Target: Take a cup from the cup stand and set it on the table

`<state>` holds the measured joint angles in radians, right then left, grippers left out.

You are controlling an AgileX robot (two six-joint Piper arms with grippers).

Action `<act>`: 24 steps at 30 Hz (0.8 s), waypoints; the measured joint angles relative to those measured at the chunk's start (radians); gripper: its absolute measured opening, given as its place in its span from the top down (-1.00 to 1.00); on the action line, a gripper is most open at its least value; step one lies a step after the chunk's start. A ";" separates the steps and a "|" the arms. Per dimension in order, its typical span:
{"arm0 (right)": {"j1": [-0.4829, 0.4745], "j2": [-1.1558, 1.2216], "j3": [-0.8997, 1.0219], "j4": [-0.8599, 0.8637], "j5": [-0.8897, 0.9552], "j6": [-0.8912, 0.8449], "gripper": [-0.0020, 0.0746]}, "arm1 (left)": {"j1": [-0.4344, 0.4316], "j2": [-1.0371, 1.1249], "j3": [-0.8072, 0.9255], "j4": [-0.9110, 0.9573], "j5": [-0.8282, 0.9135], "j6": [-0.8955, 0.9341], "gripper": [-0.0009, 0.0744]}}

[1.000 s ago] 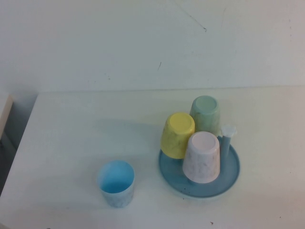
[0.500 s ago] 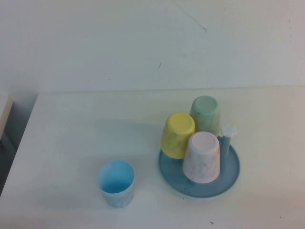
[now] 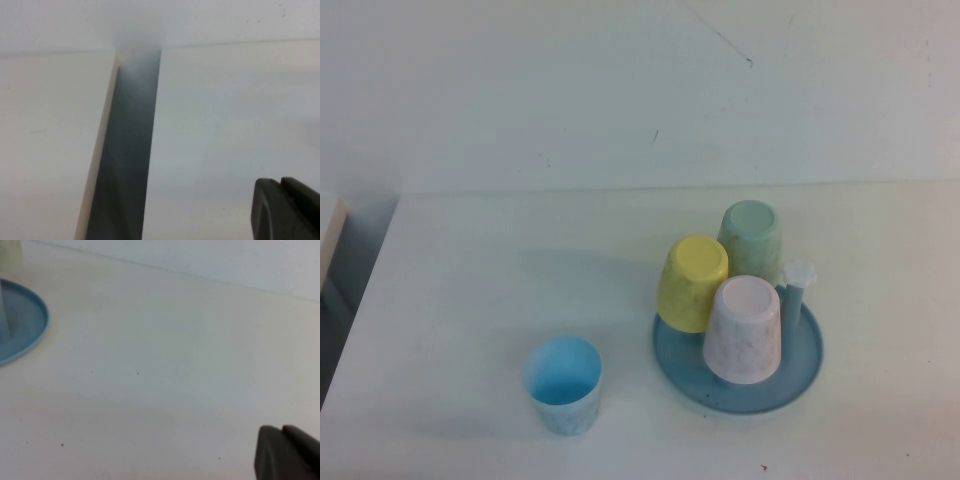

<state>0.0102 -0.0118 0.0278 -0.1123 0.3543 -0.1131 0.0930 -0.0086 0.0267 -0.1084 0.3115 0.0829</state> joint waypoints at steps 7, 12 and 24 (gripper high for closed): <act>0.000 0.000 0.000 0.000 0.000 0.000 0.95 | -0.020 0.000 0.000 0.000 0.002 0.004 0.98; 0.000 0.000 0.000 0.000 0.000 0.000 0.95 | -0.020 0.000 0.000 0.000 0.003 0.006 0.98; 0.000 0.000 0.000 0.000 0.000 0.000 0.95 | -0.024 0.000 0.000 0.000 0.005 0.008 0.98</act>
<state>0.0102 -0.0118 0.0278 -0.1123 0.3543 -0.1131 0.0685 -0.0086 0.0267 -0.1084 0.3170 0.0911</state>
